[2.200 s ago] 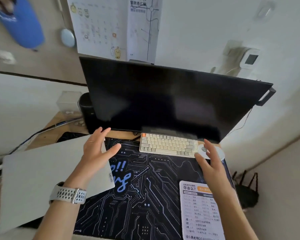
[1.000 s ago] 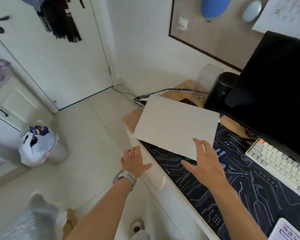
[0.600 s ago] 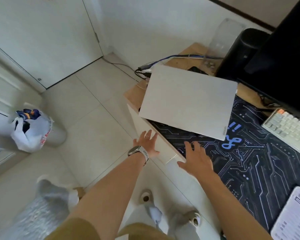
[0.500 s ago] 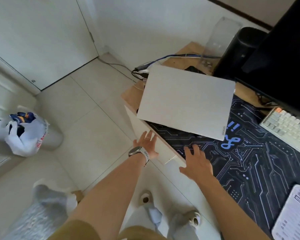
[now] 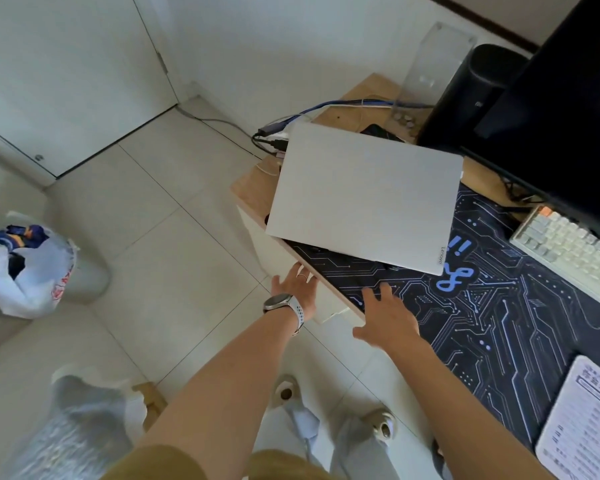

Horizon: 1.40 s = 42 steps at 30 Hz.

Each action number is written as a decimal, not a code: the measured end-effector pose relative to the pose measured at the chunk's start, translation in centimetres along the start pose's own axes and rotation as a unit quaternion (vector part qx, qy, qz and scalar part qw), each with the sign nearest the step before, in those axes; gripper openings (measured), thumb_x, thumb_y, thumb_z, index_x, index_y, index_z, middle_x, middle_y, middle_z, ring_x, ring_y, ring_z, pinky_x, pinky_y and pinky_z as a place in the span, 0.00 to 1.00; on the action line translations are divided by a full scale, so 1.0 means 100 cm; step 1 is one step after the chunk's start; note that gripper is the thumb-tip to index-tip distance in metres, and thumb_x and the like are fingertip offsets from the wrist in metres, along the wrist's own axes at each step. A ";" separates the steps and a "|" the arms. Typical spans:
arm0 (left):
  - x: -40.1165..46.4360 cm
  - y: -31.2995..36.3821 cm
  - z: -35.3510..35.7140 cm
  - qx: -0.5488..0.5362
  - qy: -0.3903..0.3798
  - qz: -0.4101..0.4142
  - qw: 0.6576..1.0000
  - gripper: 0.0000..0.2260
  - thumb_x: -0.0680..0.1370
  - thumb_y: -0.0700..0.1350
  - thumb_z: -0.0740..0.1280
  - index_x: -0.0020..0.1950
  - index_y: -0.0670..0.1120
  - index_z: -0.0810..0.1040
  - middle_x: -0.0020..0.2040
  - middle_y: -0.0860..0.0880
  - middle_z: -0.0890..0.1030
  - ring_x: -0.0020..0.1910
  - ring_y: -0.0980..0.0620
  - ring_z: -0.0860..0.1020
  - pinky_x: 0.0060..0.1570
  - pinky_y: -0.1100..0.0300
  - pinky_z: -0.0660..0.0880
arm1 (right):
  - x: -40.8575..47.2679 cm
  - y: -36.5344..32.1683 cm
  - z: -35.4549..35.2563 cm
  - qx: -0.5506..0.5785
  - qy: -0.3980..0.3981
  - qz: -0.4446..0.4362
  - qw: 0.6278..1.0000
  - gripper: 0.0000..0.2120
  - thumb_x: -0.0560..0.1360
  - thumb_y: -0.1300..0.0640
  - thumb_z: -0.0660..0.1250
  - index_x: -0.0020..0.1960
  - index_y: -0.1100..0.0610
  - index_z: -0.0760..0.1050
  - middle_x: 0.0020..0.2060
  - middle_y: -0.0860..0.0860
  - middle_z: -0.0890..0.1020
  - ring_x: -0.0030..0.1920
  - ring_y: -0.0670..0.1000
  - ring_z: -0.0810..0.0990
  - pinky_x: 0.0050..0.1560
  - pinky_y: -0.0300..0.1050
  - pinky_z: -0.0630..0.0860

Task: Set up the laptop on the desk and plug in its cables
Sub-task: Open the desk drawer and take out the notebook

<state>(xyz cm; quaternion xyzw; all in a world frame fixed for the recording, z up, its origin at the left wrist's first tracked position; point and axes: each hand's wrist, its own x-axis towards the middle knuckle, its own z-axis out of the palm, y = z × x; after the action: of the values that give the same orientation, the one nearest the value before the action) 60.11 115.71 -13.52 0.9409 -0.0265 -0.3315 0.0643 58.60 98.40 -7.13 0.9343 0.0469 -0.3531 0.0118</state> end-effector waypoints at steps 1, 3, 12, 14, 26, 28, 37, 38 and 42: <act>-0.002 -0.001 0.001 0.003 0.008 0.002 1.000 0.31 0.77 0.40 0.61 0.78 0.52 0.53 0.80 0.52 0.49 0.79 0.50 0.44 0.73 0.38 0.54 | 0.000 -0.001 0.001 -0.004 0.002 0.001 1.000 0.41 0.71 0.45 0.70 0.76 0.52 0.53 0.77 0.58 0.51 0.73 0.61 0.61 0.64 0.59 0.72; -0.005 -0.004 0.004 0.011 0.013 0.007 1.000 0.31 0.76 0.39 0.61 0.78 0.53 0.55 0.80 0.51 0.49 0.79 0.50 0.43 0.73 0.38 0.53 | 0.001 -0.003 0.002 -0.016 0.002 0.005 1.000 0.41 0.71 0.45 0.70 0.76 0.53 0.53 0.77 0.59 0.50 0.73 0.61 0.61 0.64 0.58 0.72; -0.049 -0.034 0.030 0.034 0.006 -0.003 0.999 0.33 0.78 0.39 0.59 0.78 0.55 0.49 0.81 0.51 0.46 0.79 0.48 0.40 0.73 0.35 0.47 | 0.005 -0.012 0.008 -0.032 -0.003 0.013 0.999 0.42 0.71 0.45 0.70 0.76 0.56 0.51 0.76 0.62 0.49 0.74 0.65 0.57 0.65 0.59 0.72; -0.062 -0.042 0.040 0.033 0.011 -0.009 0.999 0.32 0.77 0.40 0.58 0.78 0.56 0.49 0.81 0.52 0.46 0.79 0.48 0.40 0.73 0.36 0.47 | 0.006 -0.014 0.011 -0.044 -0.004 0.013 0.999 0.44 0.71 0.43 0.70 0.76 0.56 0.49 0.76 0.63 0.47 0.75 0.66 0.55 0.66 0.60 0.70; -0.107 -0.070 0.089 0.010 0.012 -0.062 0.998 0.36 0.76 0.41 0.63 0.78 0.56 0.49 0.80 0.54 0.45 0.79 0.48 0.41 0.72 0.35 0.47 | 0.002 -0.017 0.017 -0.134 -0.011 0.005 0.991 0.50 0.71 0.39 0.68 0.77 0.59 0.43 0.76 0.65 0.45 0.75 0.69 0.54 0.70 0.60 0.64; -0.114 -0.068 0.093 0.007 0.011 -0.075 0.997 0.36 0.77 0.41 0.64 0.79 0.56 0.48 0.80 0.54 0.44 0.79 0.48 0.41 0.72 0.35 0.48 | 0.001 -0.013 0.017 -0.144 -0.008 -0.007 0.990 0.49 0.71 0.39 0.68 0.77 0.59 0.44 0.76 0.65 0.47 0.75 0.68 0.55 0.69 0.61 0.65; -0.146 -0.067 0.116 -0.015 0.008 -0.145 0.989 0.35 0.77 0.42 0.62 0.79 0.53 0.47 0.80 0.54 0.43 0.79 0.49 0.42 0.72 0.36 0.49 | -0.015 -0.018 0.021 -0.109 0.089 -0.072 0.987 0.43 0.72 0.42 0.69 0.76 0.55 0.49 0.75 0.62 0.54 0.74 0.63 0.59 0.70 0.63 0.62; -0.149 -0.068 0.119 -0.022 0.011 -0.151 0.988 0.35 0.77 0.42 0.62 0.79 0.53 0.47 0.80 0.54 0.43 0.79 0.49 0.42 0.72 0.36 0.50 | -0.020 -0.028 0.025 -0.101 0.114 -0.104 0.983 0.42 0.71 0.43 0.70 0.76 0.54 0.51 0.74 0.61 0.55 0.73 0.62 0.61 0.69 0.62 0.63; -0.160 -0.075 0.125 -0.028 0.007 -0.158 0.987 0.35 0.77 0.43 0.63 0.79 0.53 0.47 0.80 0.55 0.43 0.79 0.50 0.43 0.72 0.36 0.50 | -0.040 -0.070 0.046 -0.080 0.116 -0.185 0.972 0.38 0.70 0.46 0.71 0.73 0.53 0.55 0.72 0.58 0.58 0.70 0.60 0.65 0.65 0.60 0.67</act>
<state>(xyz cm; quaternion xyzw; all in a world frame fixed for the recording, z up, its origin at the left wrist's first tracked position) 39.88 123.30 -14.31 0.9333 0.1324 -0.3317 0.0375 51.93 104.75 -7.87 0.9400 0.2486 -0.2332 0.0157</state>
